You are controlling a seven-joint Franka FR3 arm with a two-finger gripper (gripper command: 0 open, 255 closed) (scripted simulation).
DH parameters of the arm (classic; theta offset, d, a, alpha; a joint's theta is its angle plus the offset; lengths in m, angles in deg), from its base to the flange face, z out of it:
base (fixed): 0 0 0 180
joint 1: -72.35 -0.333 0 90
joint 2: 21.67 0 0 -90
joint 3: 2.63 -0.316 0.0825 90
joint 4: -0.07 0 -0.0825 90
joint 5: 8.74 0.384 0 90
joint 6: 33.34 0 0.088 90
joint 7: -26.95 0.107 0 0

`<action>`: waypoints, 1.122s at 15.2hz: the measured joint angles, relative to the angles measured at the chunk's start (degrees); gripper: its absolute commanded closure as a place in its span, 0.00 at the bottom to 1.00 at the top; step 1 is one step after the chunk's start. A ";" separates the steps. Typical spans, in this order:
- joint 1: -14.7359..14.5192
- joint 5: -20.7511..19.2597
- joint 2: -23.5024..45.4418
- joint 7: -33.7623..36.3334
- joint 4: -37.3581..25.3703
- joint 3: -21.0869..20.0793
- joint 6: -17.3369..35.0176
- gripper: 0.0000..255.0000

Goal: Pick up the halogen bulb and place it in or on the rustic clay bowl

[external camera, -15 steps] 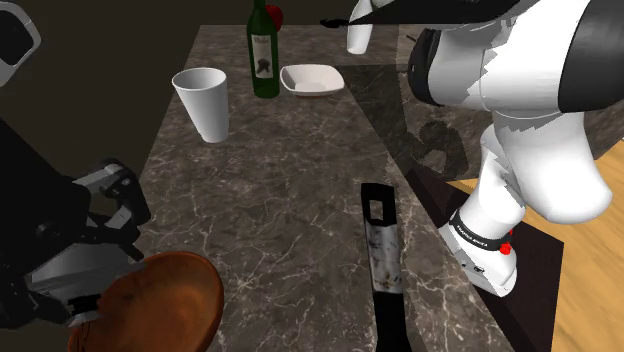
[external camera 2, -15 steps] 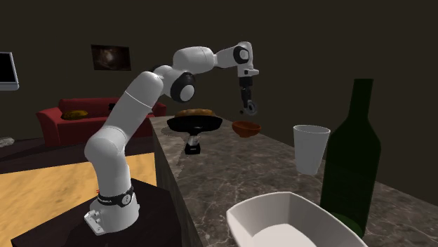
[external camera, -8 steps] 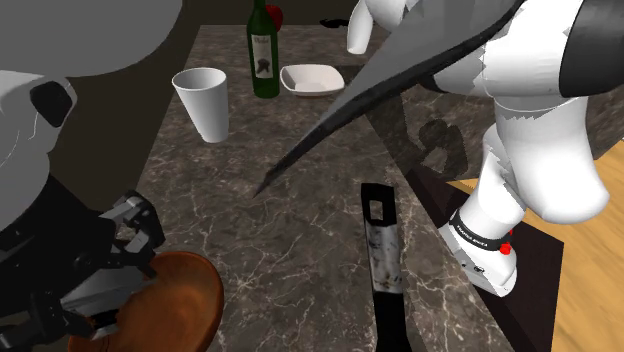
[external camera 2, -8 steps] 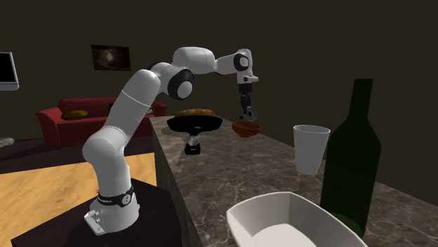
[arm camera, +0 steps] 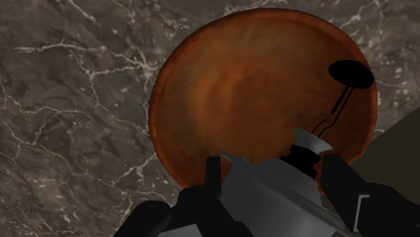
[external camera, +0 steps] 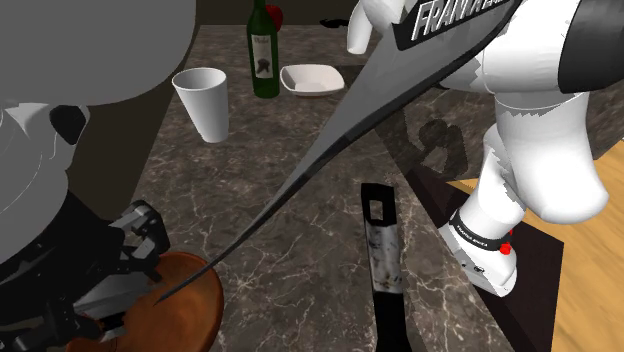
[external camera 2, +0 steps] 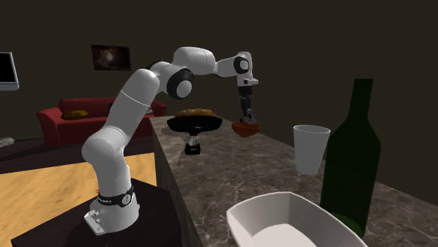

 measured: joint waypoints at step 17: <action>-5.25 -1.63 3.07 -1.49 -13.39 0.93 -9.47 0.00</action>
